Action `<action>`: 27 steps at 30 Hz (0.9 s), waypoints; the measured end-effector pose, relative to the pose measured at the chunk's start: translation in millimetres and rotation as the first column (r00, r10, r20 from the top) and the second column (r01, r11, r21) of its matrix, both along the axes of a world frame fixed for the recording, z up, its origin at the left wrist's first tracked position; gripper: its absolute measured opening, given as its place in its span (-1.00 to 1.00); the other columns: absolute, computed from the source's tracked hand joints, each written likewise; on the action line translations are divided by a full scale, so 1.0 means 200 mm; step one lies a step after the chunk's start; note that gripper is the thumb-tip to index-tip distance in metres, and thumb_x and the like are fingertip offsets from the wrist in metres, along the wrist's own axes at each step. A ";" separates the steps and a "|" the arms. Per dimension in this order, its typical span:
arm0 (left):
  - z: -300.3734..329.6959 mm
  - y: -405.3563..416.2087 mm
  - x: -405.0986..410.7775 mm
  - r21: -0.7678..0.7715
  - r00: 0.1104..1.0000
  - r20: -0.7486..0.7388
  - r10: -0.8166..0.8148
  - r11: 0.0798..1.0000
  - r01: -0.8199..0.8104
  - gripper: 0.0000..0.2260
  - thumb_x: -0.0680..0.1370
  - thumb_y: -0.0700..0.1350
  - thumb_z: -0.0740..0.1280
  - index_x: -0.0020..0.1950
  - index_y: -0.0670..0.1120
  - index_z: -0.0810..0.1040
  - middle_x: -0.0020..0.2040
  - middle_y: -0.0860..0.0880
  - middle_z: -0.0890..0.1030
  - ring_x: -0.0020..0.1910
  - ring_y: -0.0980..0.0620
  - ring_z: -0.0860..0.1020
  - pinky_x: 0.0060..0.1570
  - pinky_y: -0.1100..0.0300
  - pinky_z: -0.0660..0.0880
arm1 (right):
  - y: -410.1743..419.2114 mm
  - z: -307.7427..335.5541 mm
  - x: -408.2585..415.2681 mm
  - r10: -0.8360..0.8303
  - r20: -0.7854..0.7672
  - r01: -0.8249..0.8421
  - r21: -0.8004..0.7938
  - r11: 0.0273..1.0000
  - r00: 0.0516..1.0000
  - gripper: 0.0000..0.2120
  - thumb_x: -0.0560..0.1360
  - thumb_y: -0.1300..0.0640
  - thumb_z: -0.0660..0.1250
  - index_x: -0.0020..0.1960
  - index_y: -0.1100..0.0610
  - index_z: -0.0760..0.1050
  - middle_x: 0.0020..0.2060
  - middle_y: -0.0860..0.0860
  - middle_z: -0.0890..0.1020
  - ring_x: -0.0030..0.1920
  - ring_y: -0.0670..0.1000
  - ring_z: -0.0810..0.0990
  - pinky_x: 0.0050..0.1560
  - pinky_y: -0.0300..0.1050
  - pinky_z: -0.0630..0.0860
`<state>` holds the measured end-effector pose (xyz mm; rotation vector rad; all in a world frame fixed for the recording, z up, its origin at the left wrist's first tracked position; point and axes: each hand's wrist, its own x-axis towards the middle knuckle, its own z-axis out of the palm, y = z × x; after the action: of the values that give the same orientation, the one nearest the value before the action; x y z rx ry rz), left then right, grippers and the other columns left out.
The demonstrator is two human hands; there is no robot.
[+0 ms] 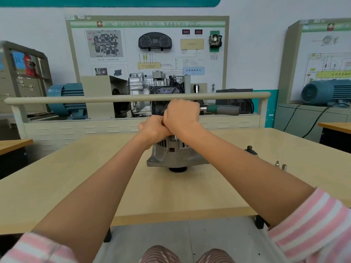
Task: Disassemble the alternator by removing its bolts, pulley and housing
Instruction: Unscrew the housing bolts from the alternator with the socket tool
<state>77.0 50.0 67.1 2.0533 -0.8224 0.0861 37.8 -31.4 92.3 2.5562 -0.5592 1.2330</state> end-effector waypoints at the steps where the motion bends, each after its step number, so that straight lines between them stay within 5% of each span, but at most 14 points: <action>1: 0.00 0.00 -0.01 0.009 1.000 0.013 0.021 1.000 -0.021 -0.86 0.47 -0.09 0.42 -0.26 -0.08 0.55 -0.23 -0.10 0.60 -0.02 -0.13 0.51 0.16 0.00 0.37 | 0.00 0.01 0.00 0.000 -0.024 0.000 0.008 1.000 1.000 -0.67 0.55 0.10 0.12 -0.38 0.11 0.21 -0.47 -0.02 0.30 -0.48 -0.03 0.25 -0.40 -0.16 0.12; 4: 0.00 0.00 -0.02 0.009 0.999 0.021 0.033 0.999 -0.033 -0.81 0.46 -0.05 0.43 -0.30 -0.03 0.49 -0.31 -0.01 0.49 -0.09 -0.04 0.42 0.10 0.02 0.36 | -0.01 0.02 0.00 0.093 -0.031 -0.091 0.038 0.995 0.995 -0.68 0.56 0.07 0.09 -0.35 0.12 0.28 -0.45 -0.01 0.34 -0.44 0.01 0.33 -0.25 -0.12 0.21; 8: 0.00 0.02 0.00 -0.025 0.998 -0.023 -0.061 0.998 0.061 -0.89 0.46 -0.10 0.44 -0.08 -0.12 0.60 -0.05 -0.17 0.64 0.12 -0.12 0.50 0.27 -0.12 0.39 | -0.02 0.00 0.02 0.303 0.075 -0.310 0.132 0.941 0.950 -0.72 0.55 0.06 0.09 -0.28 0.13 0.38 -0.34 0.00 0.46 -0.23 0.06 0.41 0.08 -0.01 0.27; 11: 0.01 0.04 0.01 -0.026 0.990 -0.050 -0.131 0.991 0.130 -0.95 0.45 -0.16 0.46 -0.12 -0.04 0.64 -0.07 -0.08 0.69 0.11 -0.05 0.58 0.29 -0.09 0.41 | -0.04 -0.01 0.02 0.480 0.172 -0.510 0.270 0.817 0.860 -0.60 0.53 0.14 0.16 -0.48 0.08 0.23 -0.52 -0.03 0.33 -0.36 0.01 0.33 -0.03 -0.08 0.25; 13: 0.01 0.05 0.02 -0.032 0.984 -0.066 -0.167 0.986 0.165 -0.94 0.45 -0.15 0.47 -0.15 0.01 0.65 -0.08 -0.03 0.71 0.10 -0.01 0.61 0.32 -0.05 0.40 | -0.05 -0.01 0.02 0.577 0.328 -0.662 0.424 0.618 0.748 -0.57 0.52 0.19 0.19 -0.51 0.12 0.20 -0.54 0.05 0.31 -0.41 0.00 0.29 -0.17 -0.12 0.24; 17: 0.01 0.05 0.02 -0.020 0.980 -0.063 -0.191 0.982 0.190 -0.85 0.45 -0.09 0.48 -0.05 -0.14 0.68 -0.04 -0.17 0.69 0.08 -0.09 0.62 0.33 -0.09 0.38 | -0.07 0.01 0.04 0.529 0.650 -0.767 0.641 0.003 0.545 -0.54 0.54 0.18 0.15 -0.54 0.16 0.29 -0.51 0.10 0.37 -0.31 0.00 0.46 -0.29 -0.37 0.43; 19: 0.01 0.04 0.02 -0.022 0.980 -0.063 -0.188 0.982 0.187 -0.88 0.45 -0.09 0.48 -0.10 -0.12 0.68 -0.07 -0.16 0.69 0.08 -0.10 0.61 0.34 -0.11 0.37 | -0.06 0.03 0.07 0.469 0.713 -0.761 0.637 -0.123 0.521 -0.46 0.55 0.17 0.15 -0.62 0.14 0.28 -0.54 0.08 0.36 -0.34 -0.03 0.48 -0.37 -0.39 0.39; 23: 0.00 0.03 0.02 -0.043 0.986 -0.059 -0.157 0.987 0.155 -0.92 0.45 -0.13 0.48 -0.20 -0.08 0.62 -0.08 -0.21 0.67 0.12 -0.20 0.58 0.37 -0.12 0.30 | -0.06 0.02 0.09 0.450 0.725 -0.775 0.623 -0.108 0.521 -0.50 0.55 0.20 0.14 -0.58 0.15 0.28 -0.55 0.06 0.37 -0.35 -0.03 0.47 -0.23 -0.26 0.36; 27: -0.01 0.02 0.02 -0.076 0.990 -0.056 -0.132 0.989 0.127 -0.92 0.46 -0.19 0.47 -0.10 -0.16 0.62 -0.05 -0.21 0.68 0.10 -0.11 0.60 0.35 -0.08 0.34 | -0.06 -0.01 0.08 0.580 0.590 -0.782 0.608 0.140 0.562 -0.48 0.60 0.13 0.06 -0.53 0.16 0.35 -0.58 -0.02 0.43 -0.43 -0.14 0.45 -0.20 -0.28 0.42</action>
<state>80.8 54.3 65.8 1.9208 -0.9001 -0.0181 53.3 -43.3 89.6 3.8167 0.2183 1.8978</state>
